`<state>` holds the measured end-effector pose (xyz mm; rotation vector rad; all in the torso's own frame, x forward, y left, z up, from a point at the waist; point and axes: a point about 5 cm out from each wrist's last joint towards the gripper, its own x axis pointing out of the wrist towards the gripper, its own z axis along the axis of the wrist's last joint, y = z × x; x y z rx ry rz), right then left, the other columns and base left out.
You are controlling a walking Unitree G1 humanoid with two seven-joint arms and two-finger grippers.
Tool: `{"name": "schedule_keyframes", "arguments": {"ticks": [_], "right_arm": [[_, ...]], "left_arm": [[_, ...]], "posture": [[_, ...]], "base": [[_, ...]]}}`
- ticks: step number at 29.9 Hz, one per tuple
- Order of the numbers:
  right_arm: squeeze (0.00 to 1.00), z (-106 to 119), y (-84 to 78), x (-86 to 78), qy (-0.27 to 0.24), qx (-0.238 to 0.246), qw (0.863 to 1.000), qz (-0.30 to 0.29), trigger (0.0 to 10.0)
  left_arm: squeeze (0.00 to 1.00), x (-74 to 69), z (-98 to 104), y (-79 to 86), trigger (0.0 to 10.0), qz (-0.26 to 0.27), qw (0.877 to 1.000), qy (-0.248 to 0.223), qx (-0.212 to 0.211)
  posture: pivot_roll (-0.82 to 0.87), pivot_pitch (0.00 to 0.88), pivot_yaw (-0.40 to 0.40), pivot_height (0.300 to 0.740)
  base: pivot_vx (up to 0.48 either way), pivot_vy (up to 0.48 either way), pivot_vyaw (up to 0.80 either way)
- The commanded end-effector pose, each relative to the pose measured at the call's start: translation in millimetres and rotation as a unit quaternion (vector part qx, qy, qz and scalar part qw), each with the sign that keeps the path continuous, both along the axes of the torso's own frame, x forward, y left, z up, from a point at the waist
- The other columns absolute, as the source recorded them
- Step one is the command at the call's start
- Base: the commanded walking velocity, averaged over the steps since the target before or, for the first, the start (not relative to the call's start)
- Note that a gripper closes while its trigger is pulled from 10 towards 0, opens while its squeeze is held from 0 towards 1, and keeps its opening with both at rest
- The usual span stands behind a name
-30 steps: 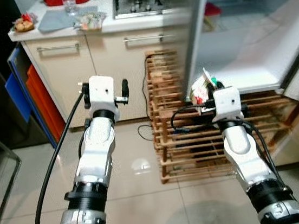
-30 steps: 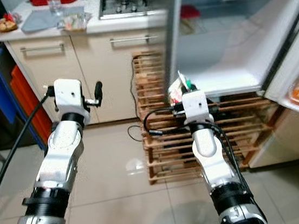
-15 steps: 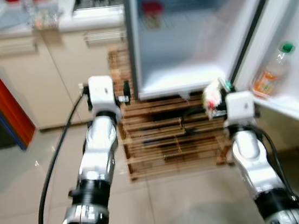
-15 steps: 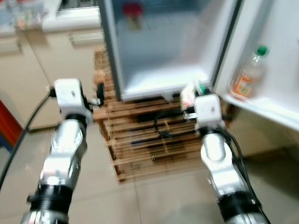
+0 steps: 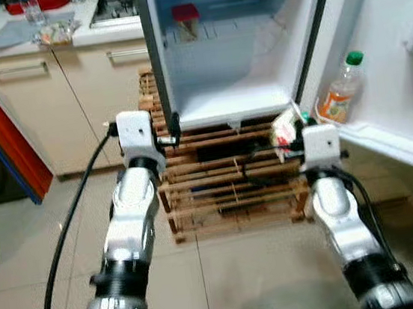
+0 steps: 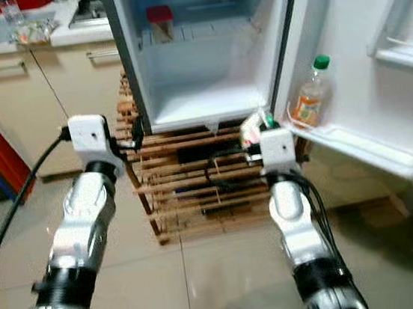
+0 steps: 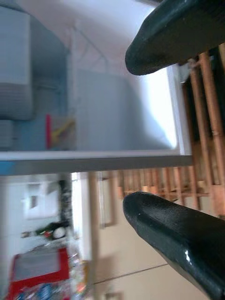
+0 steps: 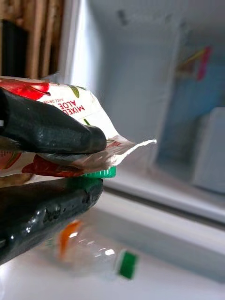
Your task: Restocking fridge
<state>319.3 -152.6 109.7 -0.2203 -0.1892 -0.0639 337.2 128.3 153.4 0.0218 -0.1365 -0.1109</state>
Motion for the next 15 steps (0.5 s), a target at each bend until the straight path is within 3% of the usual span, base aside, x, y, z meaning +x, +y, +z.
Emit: {"name": "schedule_keyframes", "arguments": {"ticks": [1, 15], "right_arm": [[0.00, 3.3, 0.1, 4.4, -0.002, -0.003, 1.000, 0.004, 0.0], [0.00, 7.0, 6.2, 13.2, -0.006, -0.004, 1.000, 0.014, 0.0]], "left_arm": [[0.00, -0.3, 3.6, -4.0, 10.0, -0.008, 1.000, -0.009, 0.007], [0.00, -0.3, 7.5, -6.2, 10.0, -0.018, 1.000, -0.015, 0.014]], "posture": [[-0.10, 0.000, 0.008, 0.740], [-0.09, 0.000, 0.006, 0.740]], "base": [[0.480, 0.000, 0.00], [0.480, 0.000, 0.00]]}}
